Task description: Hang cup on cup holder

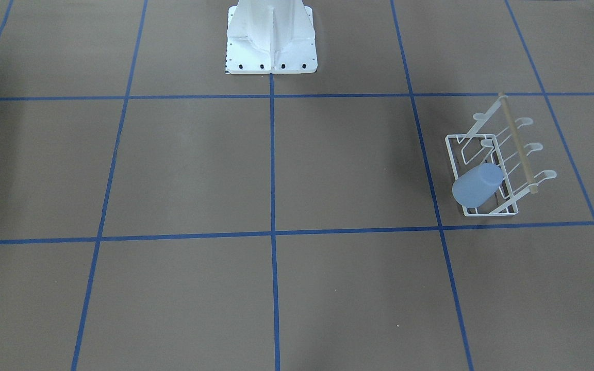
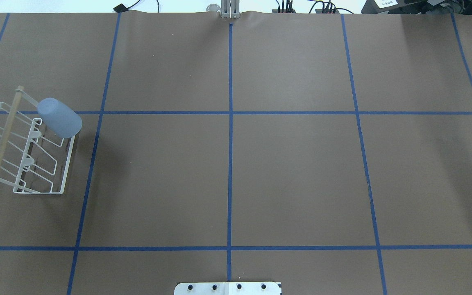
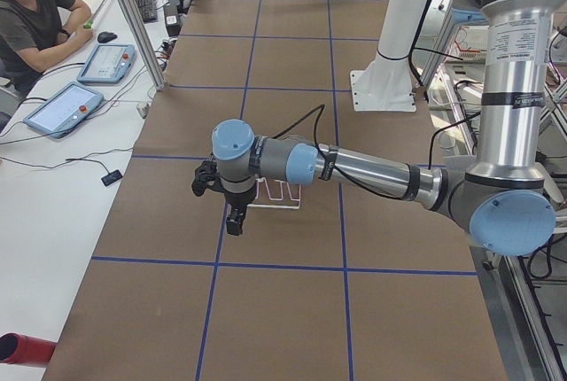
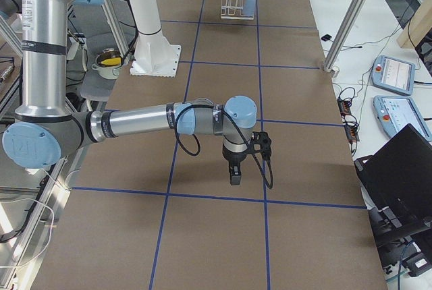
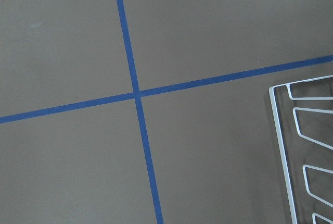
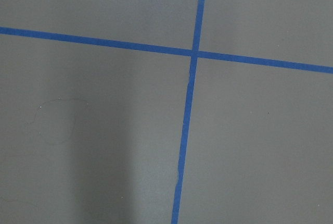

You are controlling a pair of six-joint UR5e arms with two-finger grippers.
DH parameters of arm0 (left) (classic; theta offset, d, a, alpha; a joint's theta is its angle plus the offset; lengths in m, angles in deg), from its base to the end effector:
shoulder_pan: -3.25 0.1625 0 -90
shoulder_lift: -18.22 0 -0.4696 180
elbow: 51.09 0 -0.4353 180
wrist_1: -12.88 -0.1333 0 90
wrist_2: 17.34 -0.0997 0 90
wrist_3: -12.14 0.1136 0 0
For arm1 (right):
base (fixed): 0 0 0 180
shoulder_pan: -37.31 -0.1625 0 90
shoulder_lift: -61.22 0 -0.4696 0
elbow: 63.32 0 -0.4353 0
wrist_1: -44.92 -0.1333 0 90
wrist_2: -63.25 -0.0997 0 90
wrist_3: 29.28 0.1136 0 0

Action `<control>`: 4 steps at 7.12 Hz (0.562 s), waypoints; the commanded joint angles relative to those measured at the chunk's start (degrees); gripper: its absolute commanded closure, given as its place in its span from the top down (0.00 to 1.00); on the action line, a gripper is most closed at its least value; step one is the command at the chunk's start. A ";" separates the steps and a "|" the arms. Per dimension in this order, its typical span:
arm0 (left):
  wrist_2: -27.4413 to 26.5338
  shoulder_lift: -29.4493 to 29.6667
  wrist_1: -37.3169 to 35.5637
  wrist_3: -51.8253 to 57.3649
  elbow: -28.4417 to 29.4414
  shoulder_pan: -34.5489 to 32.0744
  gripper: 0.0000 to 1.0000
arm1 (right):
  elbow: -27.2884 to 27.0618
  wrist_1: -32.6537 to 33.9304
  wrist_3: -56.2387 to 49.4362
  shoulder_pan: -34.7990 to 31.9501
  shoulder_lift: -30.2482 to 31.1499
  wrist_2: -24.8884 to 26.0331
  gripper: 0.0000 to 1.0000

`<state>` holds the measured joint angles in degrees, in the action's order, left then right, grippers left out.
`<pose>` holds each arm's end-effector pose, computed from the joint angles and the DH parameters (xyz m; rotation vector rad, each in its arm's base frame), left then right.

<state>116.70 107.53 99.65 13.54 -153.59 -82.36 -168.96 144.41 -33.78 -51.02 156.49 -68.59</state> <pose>-0.0135 -0.5338 0.6088 0.1223 0.7713 0.1534 0.0433 -0.4875 0.6349 0.0327 -0.7300 -0.1085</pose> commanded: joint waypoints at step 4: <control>-0.09 -0.37 -0.02 0.01 0.46 0.00 0.99 | -0.08 0.00 -0.07 0.00 0.00 0.00 1.00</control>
<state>116.61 107.14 99.63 13.55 -153.32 -82.36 -169.02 144.41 -33.85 -51.02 156.49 -68.59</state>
